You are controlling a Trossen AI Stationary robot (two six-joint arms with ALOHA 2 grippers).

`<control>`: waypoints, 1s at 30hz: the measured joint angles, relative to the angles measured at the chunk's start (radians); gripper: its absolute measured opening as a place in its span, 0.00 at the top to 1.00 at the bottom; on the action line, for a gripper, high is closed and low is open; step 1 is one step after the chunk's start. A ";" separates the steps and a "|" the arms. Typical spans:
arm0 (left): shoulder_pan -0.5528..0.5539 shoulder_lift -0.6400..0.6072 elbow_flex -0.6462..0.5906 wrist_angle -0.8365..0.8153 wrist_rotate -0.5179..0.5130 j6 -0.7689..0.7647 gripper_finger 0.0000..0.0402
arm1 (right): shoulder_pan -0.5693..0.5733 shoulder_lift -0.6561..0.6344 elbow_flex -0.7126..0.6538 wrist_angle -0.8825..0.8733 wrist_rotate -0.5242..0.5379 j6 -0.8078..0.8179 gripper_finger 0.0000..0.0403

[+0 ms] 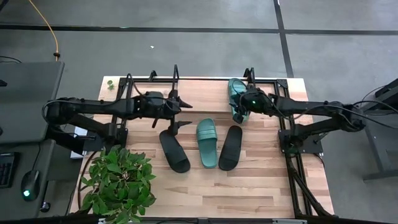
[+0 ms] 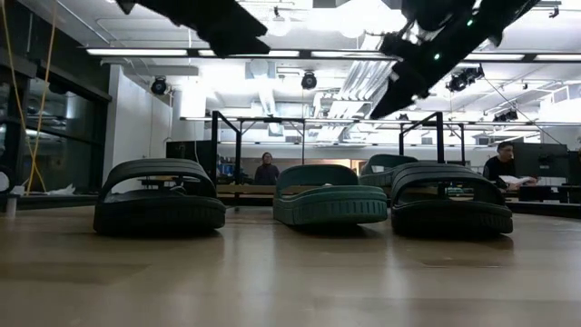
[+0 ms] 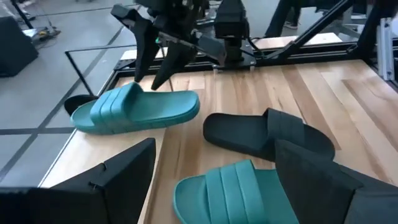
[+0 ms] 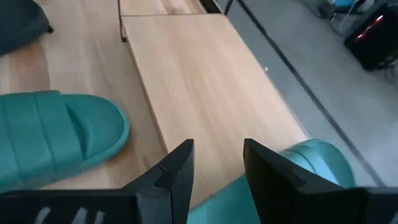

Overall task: Pick and place slides into the shelf
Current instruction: Put the bottom green slides on the shelf

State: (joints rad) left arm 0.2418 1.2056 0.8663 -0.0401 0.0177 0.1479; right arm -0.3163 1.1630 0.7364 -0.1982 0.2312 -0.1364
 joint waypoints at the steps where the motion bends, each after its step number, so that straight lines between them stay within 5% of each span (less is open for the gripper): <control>1: -0.001 -0.009 -0.017 0.001 -0.010 0.000 0.22 | -0.013 0.016 0.000 0.009 -0.001 0.000 0.68; 19: -0.007 -0.029 -0.044 0.036 -0.043 -0.057 0.22 | -0.116 0.224 0.001 0.208 0.009 -0.074 0.68; 30: -0.007 -0.029 -0.044 0.033 -0.037 -0.072 0.22 | -0.116 0.234 0.001 0.218 0.134 -0.040 0.68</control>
State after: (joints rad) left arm 0.2352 1.1763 0.8227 -0.0071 -0.0190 0.0759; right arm -0.4324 1.3968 0.7372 0.0197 0.3649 -0.1764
